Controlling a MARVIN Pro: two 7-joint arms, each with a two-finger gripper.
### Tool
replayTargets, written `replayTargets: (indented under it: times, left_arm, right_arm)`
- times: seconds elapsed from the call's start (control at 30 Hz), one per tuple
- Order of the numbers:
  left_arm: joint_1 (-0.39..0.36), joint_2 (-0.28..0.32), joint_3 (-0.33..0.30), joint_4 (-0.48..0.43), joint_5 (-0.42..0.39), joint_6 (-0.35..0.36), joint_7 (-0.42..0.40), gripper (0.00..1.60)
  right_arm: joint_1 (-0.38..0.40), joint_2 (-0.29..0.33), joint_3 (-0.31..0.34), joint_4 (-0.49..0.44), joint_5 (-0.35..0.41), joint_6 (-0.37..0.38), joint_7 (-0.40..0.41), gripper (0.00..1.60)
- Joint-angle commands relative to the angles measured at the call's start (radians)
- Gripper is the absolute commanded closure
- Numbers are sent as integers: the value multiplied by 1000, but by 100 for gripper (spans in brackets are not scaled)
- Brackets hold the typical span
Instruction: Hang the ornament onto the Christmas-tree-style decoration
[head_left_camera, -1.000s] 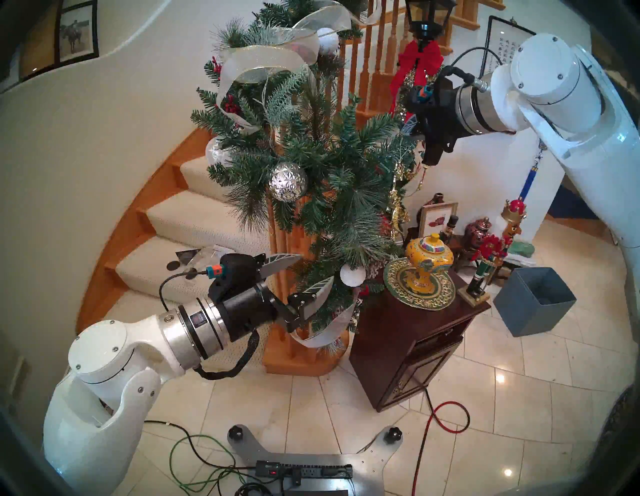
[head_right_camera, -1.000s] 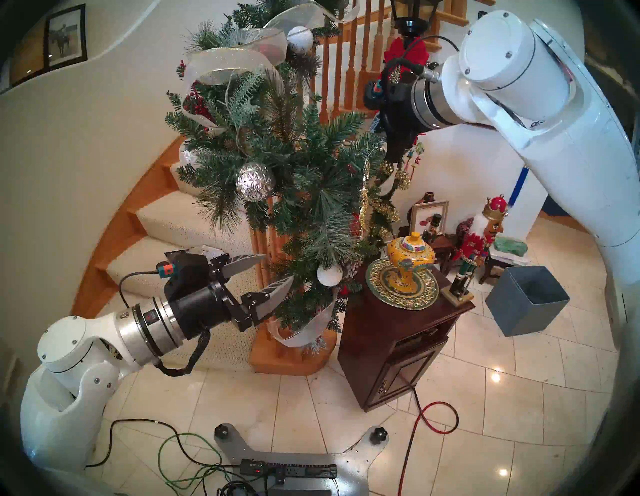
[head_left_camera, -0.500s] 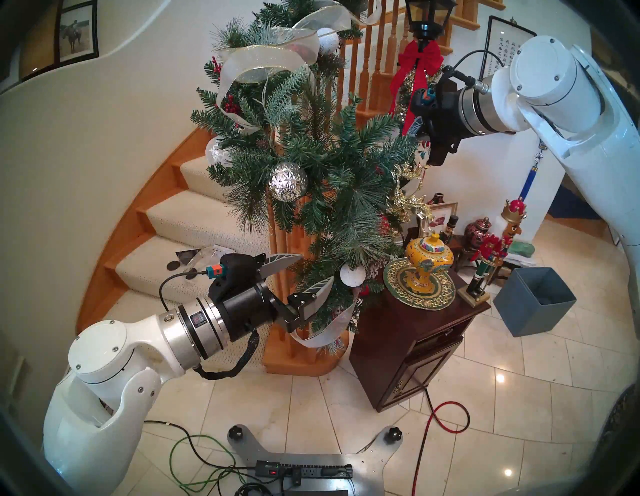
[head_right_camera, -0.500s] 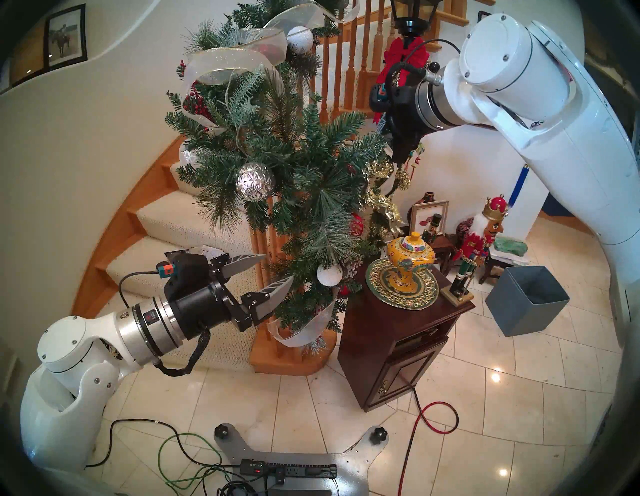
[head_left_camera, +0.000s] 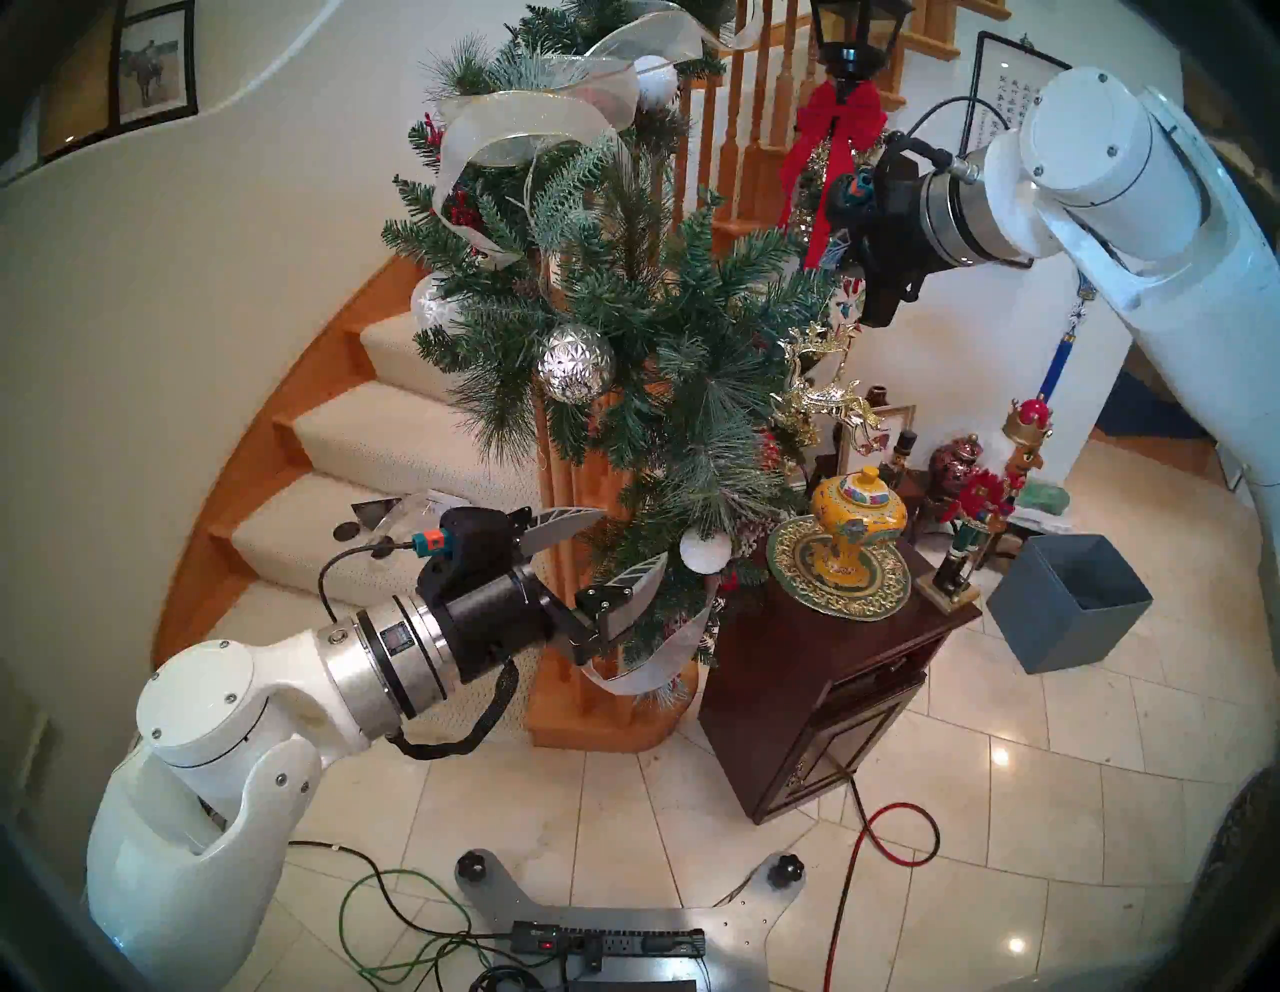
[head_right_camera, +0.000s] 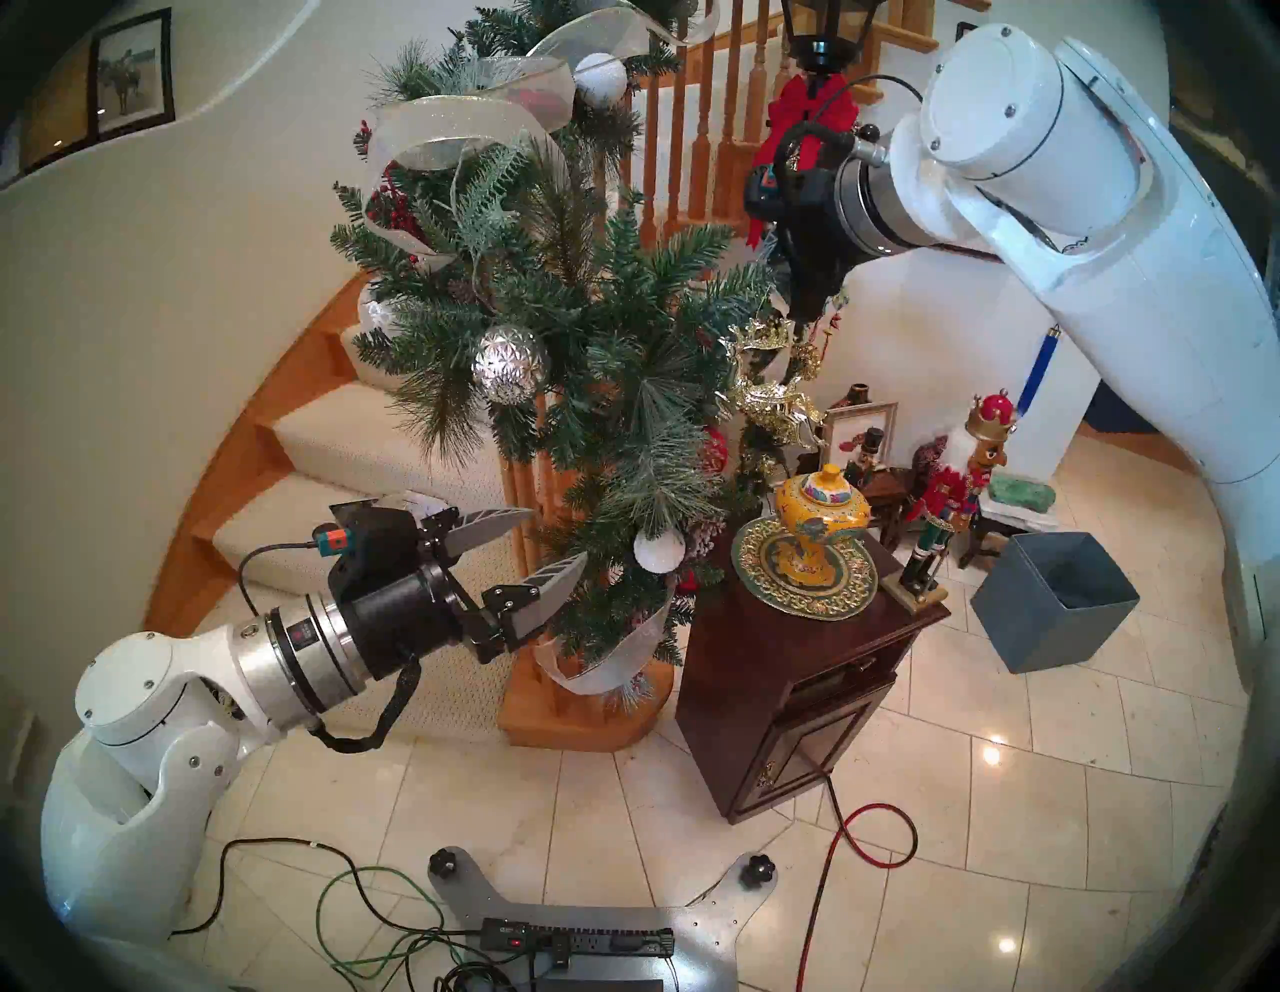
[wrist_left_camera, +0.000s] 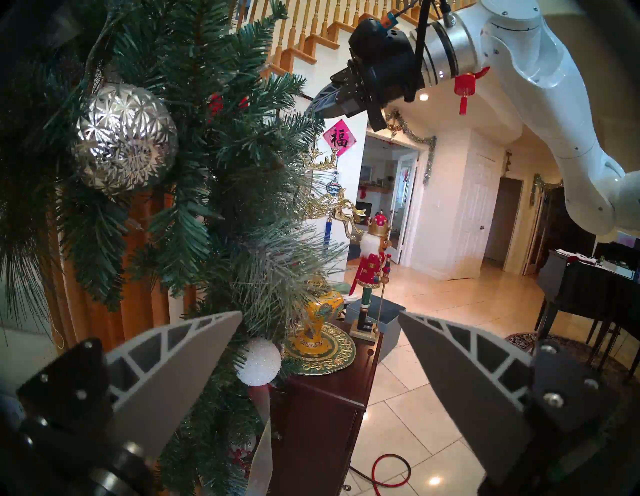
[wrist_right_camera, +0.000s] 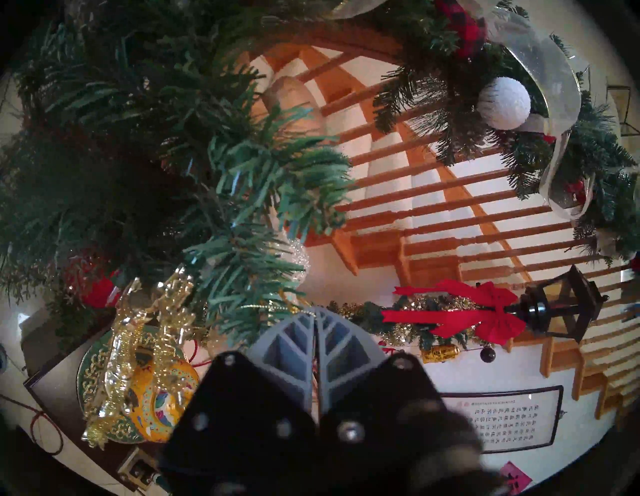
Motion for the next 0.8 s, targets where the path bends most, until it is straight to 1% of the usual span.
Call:
replayTargets:
  times: [0.0,0.47,0.77]
  left_arm:
    - [-1,-1,-1,-6,0,-2,0,0]
    - [-1,-1,-1,-6,0,-2,0,0]
    - [-1,-1,-1,-6,0,-2,0,0]
  right_arm:
    - [33,19,3,-9,-2,4,35,160]
    - [40,45,-4,-22,18,9,32,160]
    - [42,33,-16,-13,30,-5,17,160]
